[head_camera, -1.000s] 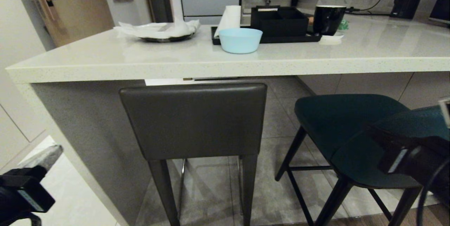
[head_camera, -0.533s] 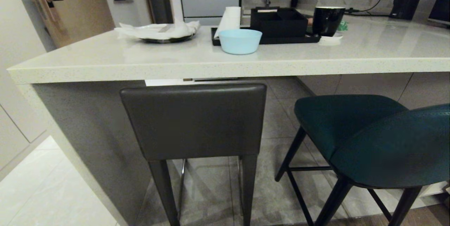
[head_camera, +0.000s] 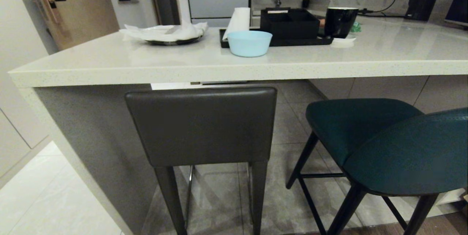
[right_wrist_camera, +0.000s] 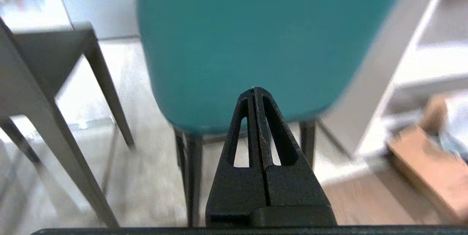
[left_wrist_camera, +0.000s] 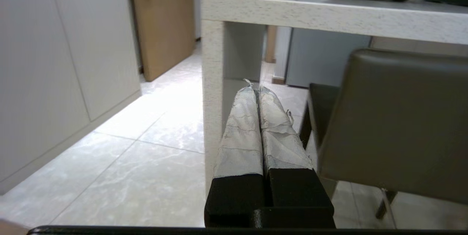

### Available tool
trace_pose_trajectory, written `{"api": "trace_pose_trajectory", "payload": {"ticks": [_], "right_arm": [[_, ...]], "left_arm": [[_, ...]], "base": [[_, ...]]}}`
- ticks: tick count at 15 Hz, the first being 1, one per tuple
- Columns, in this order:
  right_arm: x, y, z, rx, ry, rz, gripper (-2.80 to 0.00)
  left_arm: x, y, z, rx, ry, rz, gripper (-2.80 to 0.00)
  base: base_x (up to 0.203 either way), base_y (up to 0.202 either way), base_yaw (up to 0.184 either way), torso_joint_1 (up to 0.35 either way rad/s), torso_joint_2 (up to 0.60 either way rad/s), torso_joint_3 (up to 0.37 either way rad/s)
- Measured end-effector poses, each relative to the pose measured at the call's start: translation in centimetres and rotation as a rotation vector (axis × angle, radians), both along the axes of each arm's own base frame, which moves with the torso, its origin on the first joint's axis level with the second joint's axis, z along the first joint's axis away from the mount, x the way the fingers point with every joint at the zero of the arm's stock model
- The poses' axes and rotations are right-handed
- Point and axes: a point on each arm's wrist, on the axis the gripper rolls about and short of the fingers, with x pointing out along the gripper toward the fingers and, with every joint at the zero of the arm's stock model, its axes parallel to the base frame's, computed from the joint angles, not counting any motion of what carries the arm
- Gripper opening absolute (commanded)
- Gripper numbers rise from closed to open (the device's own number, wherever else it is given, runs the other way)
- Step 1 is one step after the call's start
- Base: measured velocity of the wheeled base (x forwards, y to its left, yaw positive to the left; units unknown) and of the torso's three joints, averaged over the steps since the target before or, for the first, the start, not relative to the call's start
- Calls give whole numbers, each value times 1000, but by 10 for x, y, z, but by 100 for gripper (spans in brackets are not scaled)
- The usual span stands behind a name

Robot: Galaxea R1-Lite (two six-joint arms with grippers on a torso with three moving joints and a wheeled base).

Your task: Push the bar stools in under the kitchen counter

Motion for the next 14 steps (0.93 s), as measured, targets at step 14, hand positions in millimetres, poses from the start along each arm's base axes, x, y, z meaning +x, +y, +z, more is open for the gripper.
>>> {"api": "trace_pose_trajectory", "payload": {"ticks": [14], "right_arm": [[24, 5, -65, -6, 45, 191, -280]], "left_arm": [[-10, -10, -101, 84, 247, -308, -280]], "base": [[0, 0, 0, 0, 0, 0]]}}
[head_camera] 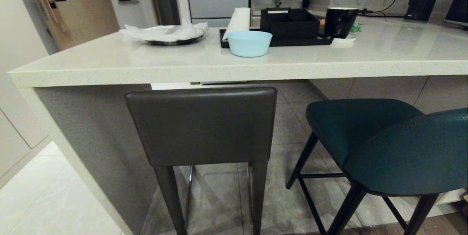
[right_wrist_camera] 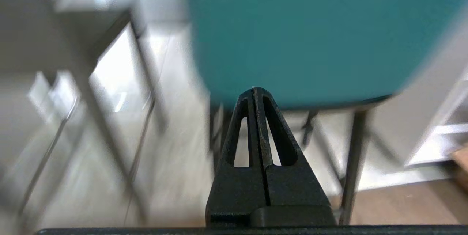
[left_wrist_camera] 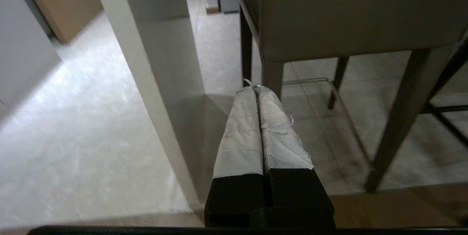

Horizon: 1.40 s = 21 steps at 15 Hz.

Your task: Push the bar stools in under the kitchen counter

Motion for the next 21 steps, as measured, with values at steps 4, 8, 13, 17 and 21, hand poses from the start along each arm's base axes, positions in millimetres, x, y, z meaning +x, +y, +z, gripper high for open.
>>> {"api": "trace_pose_trajectory", "payload": {"ticks": [4, 8, 13, 17, 21], "right_arm": [[0, 1, -5, 2, 48, 25, -280], [0, 0, -5, 41, 47, 17, -280], [0, 0, -5, 39, 47, 17, -280], [0, 0, -5, 41, 48, 17, -280], [0, 0, -5, 41, 48, 18, -280]], "left_arm": [[0, 1, -1, -49, 7, 35, -280], [0, 1, -2, -25, 15, 42, -280], [0, 1, -2, -52, 15, 42, -280], [0, 1, -2, -50, 14, 43, -280], [0, 1, -2, -53, 15, 43, -280]], "base": [[0, 0, 0, 0, 0, 0], [0, 0, 0, 0, 0, 0], [-18, 0, 0, 4, 0, 0], [-194, 0, -2, 2, 1, 2], [-68, 0, -2, -2, 1, 1]]}}
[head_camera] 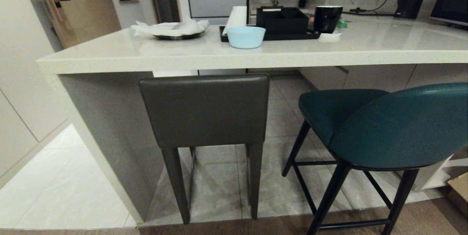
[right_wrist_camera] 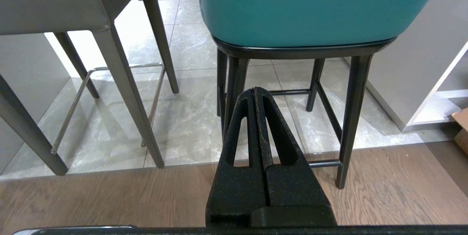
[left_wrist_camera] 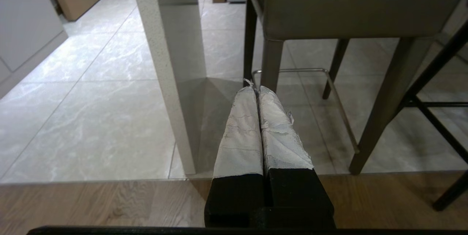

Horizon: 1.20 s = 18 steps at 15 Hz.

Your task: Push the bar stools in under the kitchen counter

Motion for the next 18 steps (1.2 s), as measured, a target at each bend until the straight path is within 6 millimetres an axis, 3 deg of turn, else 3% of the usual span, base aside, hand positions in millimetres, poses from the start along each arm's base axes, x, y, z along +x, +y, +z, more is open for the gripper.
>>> {"api": "trace_pose_trajectory", "payload": {"ticks": [12, 18], "right_arm": [[0, 0, 0, 6, 0, 0, -280], [0, 0, 0, 10, -1, 0, -280]], "left_arm": [[0, 0, 0, -16, -2, 0, -280], [0, 0, 0, -15, 0, 0, -280]], "base": [[1, -4, 0, 0, 0, 0], [0, -165, 3, 5, 2, 2]]}}
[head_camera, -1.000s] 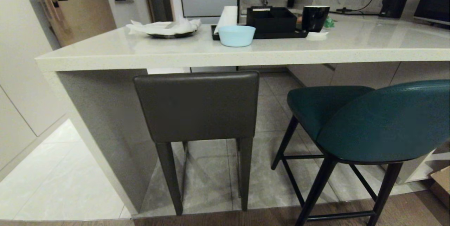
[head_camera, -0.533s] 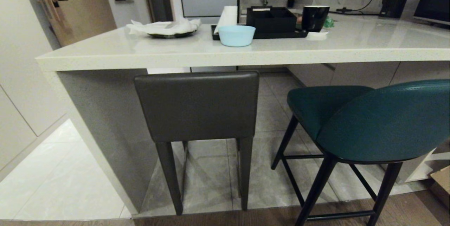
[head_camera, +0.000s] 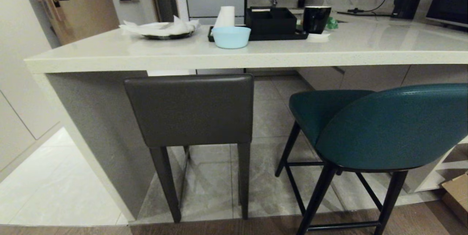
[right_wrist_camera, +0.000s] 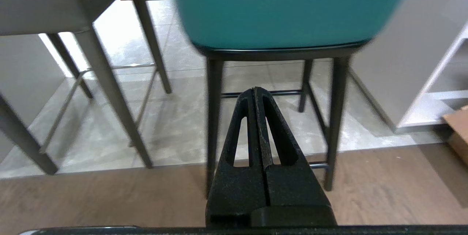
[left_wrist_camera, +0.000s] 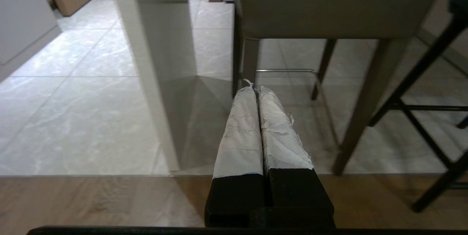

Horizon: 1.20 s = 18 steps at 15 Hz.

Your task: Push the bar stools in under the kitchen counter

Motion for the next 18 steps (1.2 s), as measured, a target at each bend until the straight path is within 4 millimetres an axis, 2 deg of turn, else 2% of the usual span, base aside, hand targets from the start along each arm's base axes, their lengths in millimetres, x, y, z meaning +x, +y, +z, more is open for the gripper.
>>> {"api": "trace_pose_trajectory", "payload": {"ticks": [6, 12, 18], "right_arm": [[0, 0, 0, 1, 0, -1, -280], [0, 0, 0, 0, 0, -1, -280], [0, 0, 0, 0, 0, -1, -280]], "left_arm": [[0, 0, 0, -3, -2, -2, -280], [-3, 0, -4, 28, 95, -3, -280], [-3, 0, -3, 28, 101, -10, -280]], "base": [[0, -173, -1, 1, 2, 0], [0, 0, 0, 0, 0, 0], [0, 0, 0, 0, 0, 0]]}}
